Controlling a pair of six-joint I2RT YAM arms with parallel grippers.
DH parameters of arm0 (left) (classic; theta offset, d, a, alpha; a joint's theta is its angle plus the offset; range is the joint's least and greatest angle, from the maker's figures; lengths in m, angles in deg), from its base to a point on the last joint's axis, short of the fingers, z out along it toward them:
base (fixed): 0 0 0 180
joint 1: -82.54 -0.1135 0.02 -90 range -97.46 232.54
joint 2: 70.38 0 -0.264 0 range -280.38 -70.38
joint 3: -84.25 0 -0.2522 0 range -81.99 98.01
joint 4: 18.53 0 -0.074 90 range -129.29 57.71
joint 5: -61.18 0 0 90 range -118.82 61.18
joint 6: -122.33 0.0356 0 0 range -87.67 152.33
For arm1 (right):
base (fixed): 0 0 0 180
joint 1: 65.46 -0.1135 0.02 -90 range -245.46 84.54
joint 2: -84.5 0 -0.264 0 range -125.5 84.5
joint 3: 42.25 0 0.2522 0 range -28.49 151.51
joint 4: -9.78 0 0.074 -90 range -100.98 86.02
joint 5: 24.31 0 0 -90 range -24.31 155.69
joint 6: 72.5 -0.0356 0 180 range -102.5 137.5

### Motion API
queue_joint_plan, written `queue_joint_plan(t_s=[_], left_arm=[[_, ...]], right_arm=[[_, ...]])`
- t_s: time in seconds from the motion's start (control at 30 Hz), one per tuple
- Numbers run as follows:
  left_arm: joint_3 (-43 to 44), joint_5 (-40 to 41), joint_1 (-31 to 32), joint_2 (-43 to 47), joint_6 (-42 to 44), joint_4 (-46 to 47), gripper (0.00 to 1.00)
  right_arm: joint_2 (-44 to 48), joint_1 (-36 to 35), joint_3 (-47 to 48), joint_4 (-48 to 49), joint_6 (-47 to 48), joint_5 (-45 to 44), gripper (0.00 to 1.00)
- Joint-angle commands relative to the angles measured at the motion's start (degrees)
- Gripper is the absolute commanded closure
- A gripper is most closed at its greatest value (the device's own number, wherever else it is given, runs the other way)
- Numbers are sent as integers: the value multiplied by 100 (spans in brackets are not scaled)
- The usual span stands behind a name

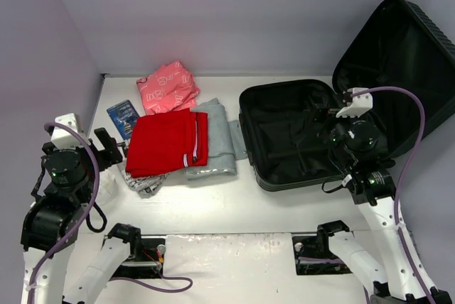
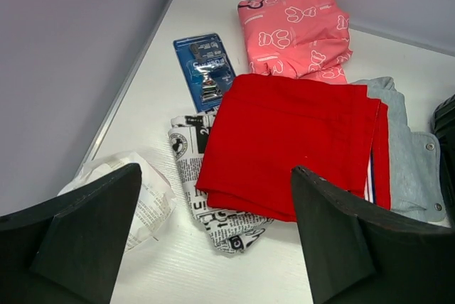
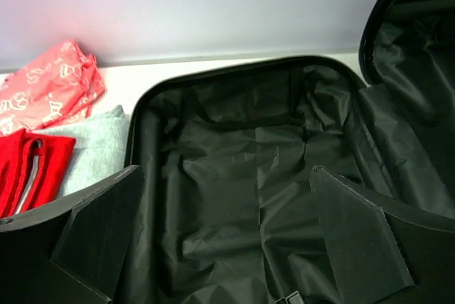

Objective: Pack the luggage

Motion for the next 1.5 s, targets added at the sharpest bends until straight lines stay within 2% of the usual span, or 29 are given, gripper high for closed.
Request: queue_joint_plan(t_s=[0.0, 0.1, 0.17, 0.3, 0.43, 0.47, 0.57, 0.77, 1.1, 1.47], left_arm=[[75, 29, 10, -186, -135, 201, 20], [118, 29, 10, -326, -197, 60, 20], [145, 21, 10, -484, -311, -97, 20], [154, -260, 10, -800, -425, -221, 20], [145, -251, 2, -1414, -934, -423, 20], [128, -295, 1, -1521, -996, -441, 20], [101, -523, -16, -1925, -1225, -432, 20], [49, -875, -86, -2330, -1392, -274, 20], [-110, -867, -297, -2532, -1270, -230, 20], [-409, -1542, -1044, -3051, -1217, 385, 20]], right_arm=[[-271, -58, 204, 399, -47, 55, 0], [-482, -85, 293, 390, -231, 99, 0], [-719, -94, 353, 390, -110, 780, 0], [-1466, -278, 713, 390, -432, 1371, 0], [-2632, -909, 1276, 223, -1005, 1611, 0], [-2845, -1372, 1390, 232, -1040, 1567, 0], [-3636, -2112, 1865, 241, -1452, 1216, 0], [-4973, -2747, 2498, 311, -2428, 1269, 0], [-6414, -2941, 3035, 979, -3070, 1734, 0], [-7101, -3090, 3325, 1243, -3071, 1927, 0]])
